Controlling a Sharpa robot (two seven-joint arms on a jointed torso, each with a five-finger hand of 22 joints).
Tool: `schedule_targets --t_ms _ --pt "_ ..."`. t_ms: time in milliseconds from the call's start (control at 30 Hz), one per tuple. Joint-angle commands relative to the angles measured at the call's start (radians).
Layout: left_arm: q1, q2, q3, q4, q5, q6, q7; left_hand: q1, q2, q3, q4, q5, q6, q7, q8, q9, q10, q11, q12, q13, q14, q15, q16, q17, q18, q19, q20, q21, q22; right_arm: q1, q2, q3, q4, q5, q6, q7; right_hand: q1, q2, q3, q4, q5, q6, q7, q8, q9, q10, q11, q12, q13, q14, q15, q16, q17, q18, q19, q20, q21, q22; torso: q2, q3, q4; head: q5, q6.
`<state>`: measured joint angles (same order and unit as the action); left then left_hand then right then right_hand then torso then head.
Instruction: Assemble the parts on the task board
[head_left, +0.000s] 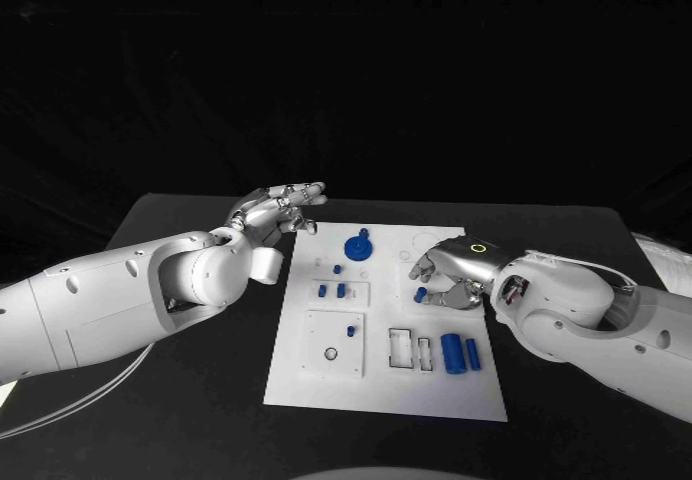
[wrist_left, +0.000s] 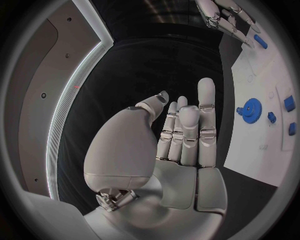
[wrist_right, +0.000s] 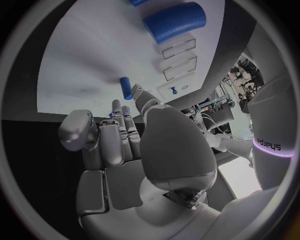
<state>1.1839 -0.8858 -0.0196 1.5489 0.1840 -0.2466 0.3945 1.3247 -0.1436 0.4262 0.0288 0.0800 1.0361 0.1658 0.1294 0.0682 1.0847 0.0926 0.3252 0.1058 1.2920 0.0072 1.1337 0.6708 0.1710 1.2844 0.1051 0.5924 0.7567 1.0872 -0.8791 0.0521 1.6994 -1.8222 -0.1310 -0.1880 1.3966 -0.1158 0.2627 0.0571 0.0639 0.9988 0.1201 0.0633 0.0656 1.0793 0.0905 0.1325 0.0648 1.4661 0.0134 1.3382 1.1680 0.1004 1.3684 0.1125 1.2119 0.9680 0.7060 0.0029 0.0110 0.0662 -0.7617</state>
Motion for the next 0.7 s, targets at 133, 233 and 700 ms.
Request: schedule_targets --t_ms 133,233,700 --pt "0.0 0.002 0.0 0.0 -0.002 0.021 0.002 0.002 0.008 -0.004 -0.003 0.005 -0.008 0.002 0.004 -0.001 -0.006 0.0 0.005 0.001 -0.007 0.0 -0.001 -0.001 0.011 0.003 0.0 -0.005 -0.001 -0.003 0.008 -0.001 -0.009 0.001 0.038 0.007 0.004 0.018 0.034 0.006 0.0 0.042 0.009 0.01 0.004 0.058 -0.015 0.014 0.001 0.04 -0.019 0.005 0.008 0.011 0.011 -0.011 0.004 0.01 0.0 -0.0002 0.0003 0.001 -0.003" --pt "0.0 0.002 0.0 0.0 -0.002 0.022 0.001 0.002 0.008 -0.004 -0.003 0.005 -0.008 0.002 0.004 -0.001 -0.006 0.0 0.005 0.001 -0.007 0.0 -0.001 -0.001 0.011 0.003 0.0 -0.005 -0.001 -0.003 0.01 -0.001 -0.009 0.001 0.041 0.007 0.006 0.017 0.05 0.008 -0.001 0.061 0.01 0.013 0.006 0.082 -0.019 0.013 0.001 0.042 -0.023 0.009 0.014 0.01 0.016 -0.016 0.009 0.018 0.0 0.0003 0.0002 0.001 -0.004" --pt "0.0 0.001 0.0 0.0 -0.002 0.023 -0.001 0.003 0.01 -0.004 -0.004 0.005 -0.007 0.003 0.005 -0.001 -0.007 0.001 0.007 0.001 -0.007 0.0 -0.001 -0.003 0.011 0.004 0.0 -0.005 -0.002 -0.005 0.015 -0.001 -0.01 -0.007 0.045 0.008 0.01 0.011 0.096 0.011 -0.007 0.106 0.011 0.017 0.008 0.105 -0.02 -0.009 0.0 0.042 -0.025 0.013 0.017 0.008 0.02 -0.019 0.012 0.021 0.0 -0.0002 -0.0001 0.0 -0.005"
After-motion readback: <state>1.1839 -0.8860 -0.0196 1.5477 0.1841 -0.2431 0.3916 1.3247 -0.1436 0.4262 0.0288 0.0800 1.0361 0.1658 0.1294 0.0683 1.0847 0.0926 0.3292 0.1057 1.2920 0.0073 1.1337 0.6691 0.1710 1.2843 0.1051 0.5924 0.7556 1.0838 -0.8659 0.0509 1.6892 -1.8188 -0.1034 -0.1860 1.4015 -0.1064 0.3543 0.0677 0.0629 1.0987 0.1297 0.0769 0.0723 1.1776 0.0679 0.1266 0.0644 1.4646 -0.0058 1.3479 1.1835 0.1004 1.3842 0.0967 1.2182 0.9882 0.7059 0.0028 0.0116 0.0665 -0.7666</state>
